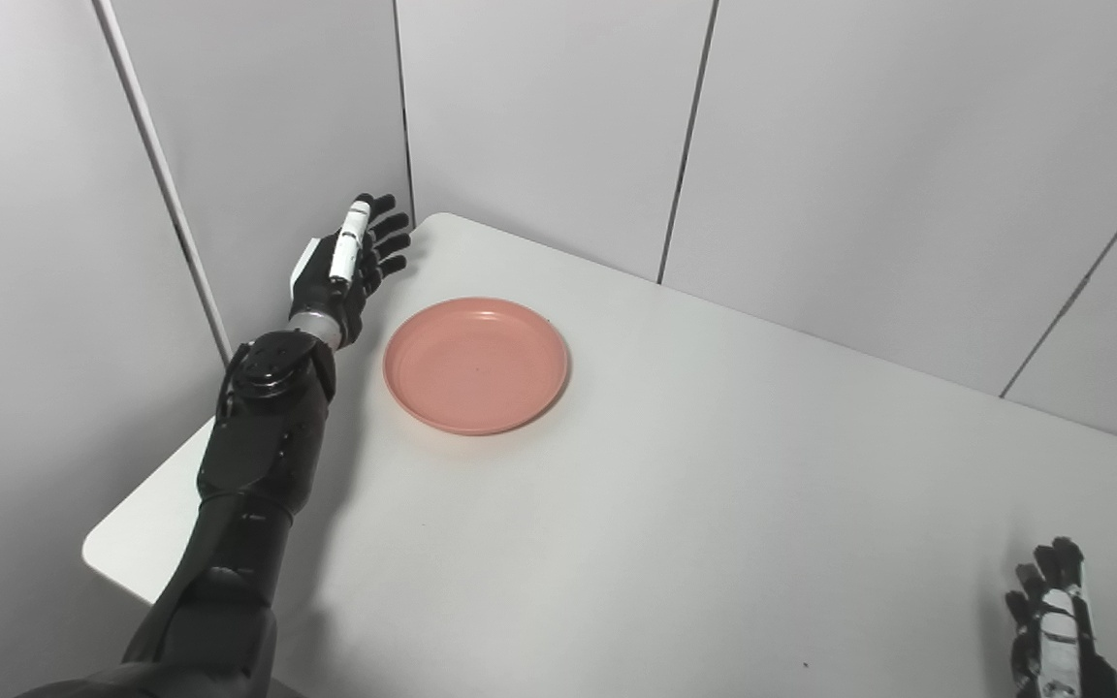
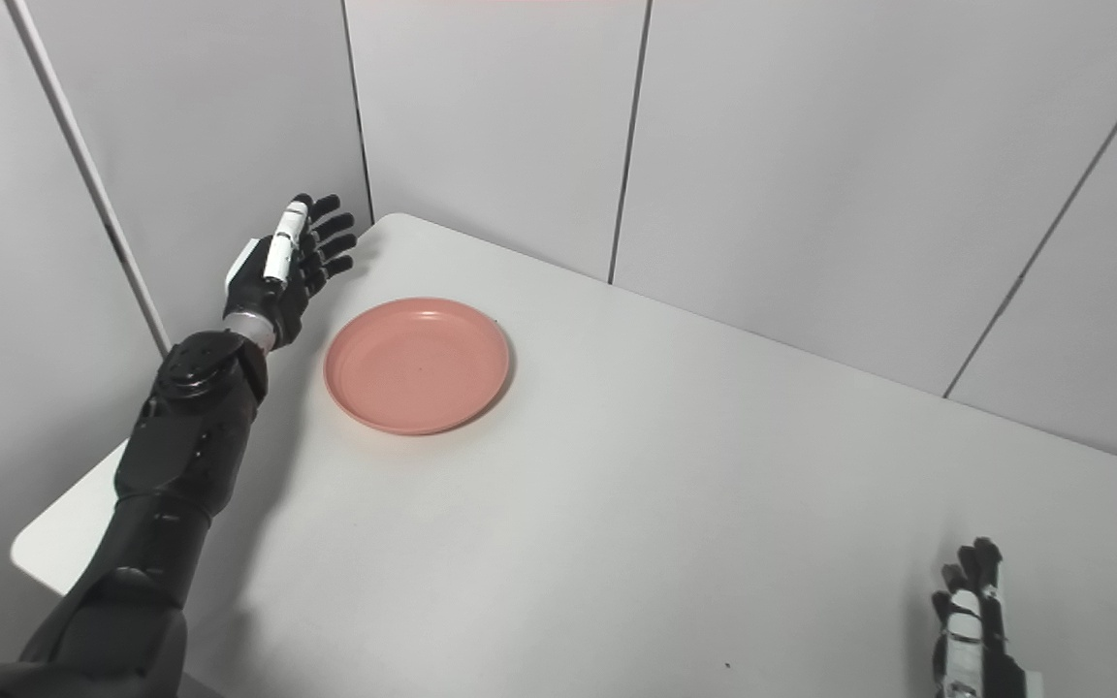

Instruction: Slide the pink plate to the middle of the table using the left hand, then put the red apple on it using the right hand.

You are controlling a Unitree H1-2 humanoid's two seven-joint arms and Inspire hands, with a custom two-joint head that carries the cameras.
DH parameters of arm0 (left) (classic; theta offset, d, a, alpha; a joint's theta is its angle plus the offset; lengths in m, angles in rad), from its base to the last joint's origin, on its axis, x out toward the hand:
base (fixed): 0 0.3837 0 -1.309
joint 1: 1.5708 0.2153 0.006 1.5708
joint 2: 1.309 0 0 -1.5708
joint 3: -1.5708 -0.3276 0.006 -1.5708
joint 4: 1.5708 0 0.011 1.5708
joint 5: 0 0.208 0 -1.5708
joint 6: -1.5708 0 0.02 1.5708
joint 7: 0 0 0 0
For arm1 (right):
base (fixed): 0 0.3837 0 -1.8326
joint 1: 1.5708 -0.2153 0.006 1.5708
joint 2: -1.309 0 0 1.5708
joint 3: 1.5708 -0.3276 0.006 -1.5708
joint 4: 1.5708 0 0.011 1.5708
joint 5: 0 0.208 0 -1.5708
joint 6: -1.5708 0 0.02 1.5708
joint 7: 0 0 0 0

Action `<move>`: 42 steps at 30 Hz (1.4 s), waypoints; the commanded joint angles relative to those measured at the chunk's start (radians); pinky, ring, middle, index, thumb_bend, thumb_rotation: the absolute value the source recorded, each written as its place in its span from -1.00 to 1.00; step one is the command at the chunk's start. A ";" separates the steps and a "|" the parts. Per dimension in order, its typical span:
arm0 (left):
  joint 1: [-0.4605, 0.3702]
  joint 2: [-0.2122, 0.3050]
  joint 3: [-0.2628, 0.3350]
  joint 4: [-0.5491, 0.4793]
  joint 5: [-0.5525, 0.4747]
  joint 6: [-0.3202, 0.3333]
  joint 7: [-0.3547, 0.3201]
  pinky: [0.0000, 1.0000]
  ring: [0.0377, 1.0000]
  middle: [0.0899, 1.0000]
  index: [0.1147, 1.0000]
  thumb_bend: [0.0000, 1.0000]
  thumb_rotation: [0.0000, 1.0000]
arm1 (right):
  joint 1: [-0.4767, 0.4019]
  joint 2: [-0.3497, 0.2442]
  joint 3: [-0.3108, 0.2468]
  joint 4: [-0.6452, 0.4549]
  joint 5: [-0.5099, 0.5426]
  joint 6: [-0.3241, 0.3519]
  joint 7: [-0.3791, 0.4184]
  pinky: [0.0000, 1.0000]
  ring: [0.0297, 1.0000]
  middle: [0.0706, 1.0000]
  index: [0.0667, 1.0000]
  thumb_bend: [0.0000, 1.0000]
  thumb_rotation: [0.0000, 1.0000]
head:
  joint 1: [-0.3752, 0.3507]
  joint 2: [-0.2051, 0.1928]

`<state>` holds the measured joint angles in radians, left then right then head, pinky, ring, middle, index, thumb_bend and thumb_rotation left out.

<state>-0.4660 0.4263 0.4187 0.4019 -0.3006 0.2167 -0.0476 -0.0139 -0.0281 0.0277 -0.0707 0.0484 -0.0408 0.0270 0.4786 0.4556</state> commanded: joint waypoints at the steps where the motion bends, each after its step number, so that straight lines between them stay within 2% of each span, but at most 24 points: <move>1: -0.019 0.024 0.010 -0.019 -0.005 -0.040 0.005 0.76 0.74 0.71 0.66 -0.42 1.00 | -0.003 -0.004 -0.006 -0.021 -0.001 -0.001 0.004 1.00 0.98 0.99 1.00 -0.92 1.00 | -0.001 0.000; 6: -0.004 0.009 0.005 -0.020 0.001 -0.045 0.014 0.75 0.73 0.70 0.65 -0.42 1.00 | -0.002 -0.005 -0.004 -0.025 -0.007 -0.002 0.005 1.00 0.99 0.99 1.00 -0.93 1.00 | -0.002 0.000; 11: 0.001 0.005 0.001 0.010 -0.006 -0.069 -0.001 0.80 0.77 0.74 0.68 -0.43 1.00 | -0.003 -0.003 -0.007 -0.022 -0.008 -0.011 0.002 1.00 0.97 0.97 0.99 -0.93 1.00 | -0.002 0.001; 14: 0.005 0.004 -0.002 0.025 -0.011 -0.082 -0.012 0.83 0.80 0.76 0.71 -0.42 1.00 | -0.002 -0.002 -0.007 -0.030 -0.003 0.006 0.002 1.00 0.97 0.98 0.99 -0.90 1.00 | -0.002 0.002; 24: 0.014 -0.006 -0.004 0.064 -0.005 -0.118 -0.006 0.77 0.77 0.74 0.68 -0.44 1.00 | -0.002 -0.002 -0.009 -0.034 -0.001 0.009 0.003 1.00 0.97 0.98 1.00 -0.94 1.00 | -0.004 0.002; 35: 0.021 -0.022 -0.001 0.110 -0.048 -0.143 -0.025 0.82 0.78 0.75 0.69 -0.39 1.00 | -0.003 -0.007 -0.009 -0.040 -0.003 0.019 0.005 1.00 0.98 0.98 0.99 -0.94 1.00 | -0.007 0.003; 40: 0.005 -0.030 0.001 0.163 -0.063 -0.162 -0.020 0.71 0.70 0.69 0.65 -0.39 1.00 | -0.003 -0.009 -0.009 -0.040 -0.016 0.016 0.000 1.00 0.96 0.97 0.98 -0.95 1.00 | -0.007 0.005; 42: 0.008 -0.037 0.005 0.160 -0.088 -0.162 -0.035 0.77 0.74 0.72 0.68 -0.39 1.00 | -0.004 -0.009 -0.009 -0.040 -0.022 0.014 -0.001 1.00 0.96 0.96 0.98 -0.95 1.00 | -0.007 0.005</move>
<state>-0.4389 0.3969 0.4220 0.5577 -0.3687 0.0545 -0.0644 -0.0079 -0.0314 0.0231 -0.0785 0.0314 -0.0269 0.0265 0.4725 0.4602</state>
